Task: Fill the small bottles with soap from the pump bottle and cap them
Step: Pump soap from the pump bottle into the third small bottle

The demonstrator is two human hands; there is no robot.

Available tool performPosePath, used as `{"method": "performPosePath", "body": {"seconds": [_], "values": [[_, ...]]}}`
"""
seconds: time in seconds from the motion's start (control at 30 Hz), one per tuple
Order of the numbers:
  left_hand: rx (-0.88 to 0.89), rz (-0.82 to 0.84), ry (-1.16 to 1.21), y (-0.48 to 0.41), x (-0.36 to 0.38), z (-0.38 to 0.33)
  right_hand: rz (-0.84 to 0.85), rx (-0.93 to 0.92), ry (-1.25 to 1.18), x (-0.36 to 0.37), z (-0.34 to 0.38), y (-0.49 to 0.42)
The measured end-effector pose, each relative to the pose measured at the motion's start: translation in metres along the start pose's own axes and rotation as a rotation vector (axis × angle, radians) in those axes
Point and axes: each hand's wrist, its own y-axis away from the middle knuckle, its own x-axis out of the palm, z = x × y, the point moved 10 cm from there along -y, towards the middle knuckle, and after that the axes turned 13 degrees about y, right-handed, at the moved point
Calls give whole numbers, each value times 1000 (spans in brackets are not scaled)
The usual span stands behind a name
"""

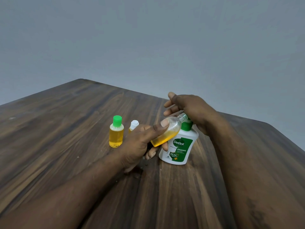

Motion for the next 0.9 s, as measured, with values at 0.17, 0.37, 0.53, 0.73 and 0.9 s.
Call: {"method": "performPosePath", "body": {"seconds": [0.17, 0.37, 0.53, 0.73, 0.9], "values": [[-4, 14, 17, 0, 0, 1, -57, -23, -36, -17, 8, 2], [0, 11, 16, 0, 1, 1, -179, -12, -58, -26, 7, -1], [1, -13, 6, 1, -2, 0, -23, -3, 42, -2, 0, -2], [-7, 1, -10, 1, 1, 2, 15, 23, 42, 5, -1, 1], [-3, 7, 9, 0, 1, 1, -47, -33, -5, -7, 6, 2]]}}
